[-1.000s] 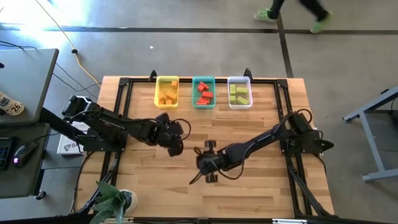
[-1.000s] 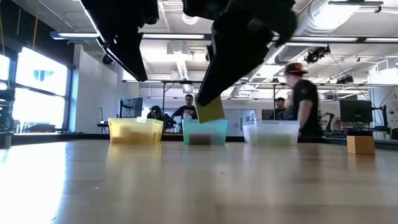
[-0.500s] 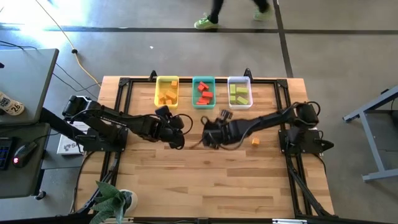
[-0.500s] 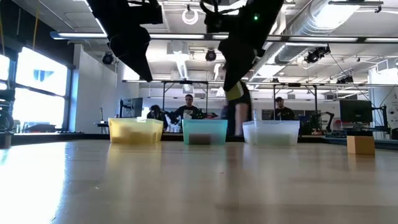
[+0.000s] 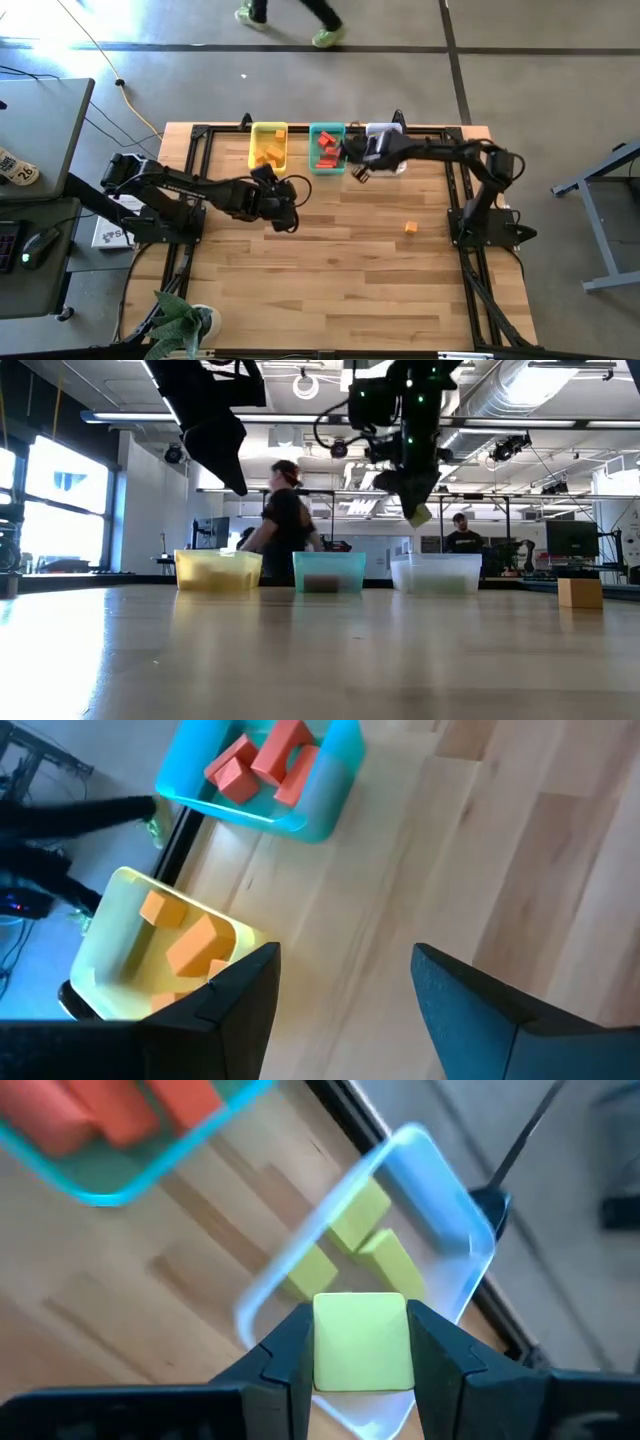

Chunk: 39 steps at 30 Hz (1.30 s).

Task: Sort & place blocks by color
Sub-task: Put the light green block into the white bin, then put the yellow block into the yellow bin

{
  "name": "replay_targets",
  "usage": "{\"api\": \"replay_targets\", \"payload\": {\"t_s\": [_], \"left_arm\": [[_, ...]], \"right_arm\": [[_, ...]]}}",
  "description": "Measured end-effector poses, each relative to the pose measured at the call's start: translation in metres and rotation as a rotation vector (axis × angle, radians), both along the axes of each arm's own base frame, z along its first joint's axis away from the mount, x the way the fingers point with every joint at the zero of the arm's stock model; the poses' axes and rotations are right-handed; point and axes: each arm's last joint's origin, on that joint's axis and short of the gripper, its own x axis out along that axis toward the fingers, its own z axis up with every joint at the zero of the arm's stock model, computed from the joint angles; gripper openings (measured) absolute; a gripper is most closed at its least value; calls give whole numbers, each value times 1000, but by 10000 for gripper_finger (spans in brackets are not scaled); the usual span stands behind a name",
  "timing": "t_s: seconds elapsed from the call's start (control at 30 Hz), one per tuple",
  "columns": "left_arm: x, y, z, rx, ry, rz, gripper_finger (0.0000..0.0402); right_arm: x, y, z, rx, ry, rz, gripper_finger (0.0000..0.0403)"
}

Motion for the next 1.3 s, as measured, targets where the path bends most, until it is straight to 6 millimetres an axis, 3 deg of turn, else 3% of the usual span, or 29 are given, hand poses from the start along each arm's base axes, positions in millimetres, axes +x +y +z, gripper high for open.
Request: {"api": "replay_targets", "payload": {"t_s": [0.3,0.63,0.93,1.17,1.3], "left_arm": [[0,13,1,-4,-24,57,214],[-1,25,1,-26,-74,152,214],[-2,30,1,-28,-84,181,214],[-2,31,1,-54,-113,205,214],[0,31,1,-80,-128,194,214]], "right_arm": [[-32,-69,-3,169,43,-36,101],[-54,-104,-4,269,8,-32,161],[-64,-105,-5,330,33,-76,213],[-70,-89,-7,577,-8,-187,209],[-67,-74,-5,611,37,-169,206]]}}
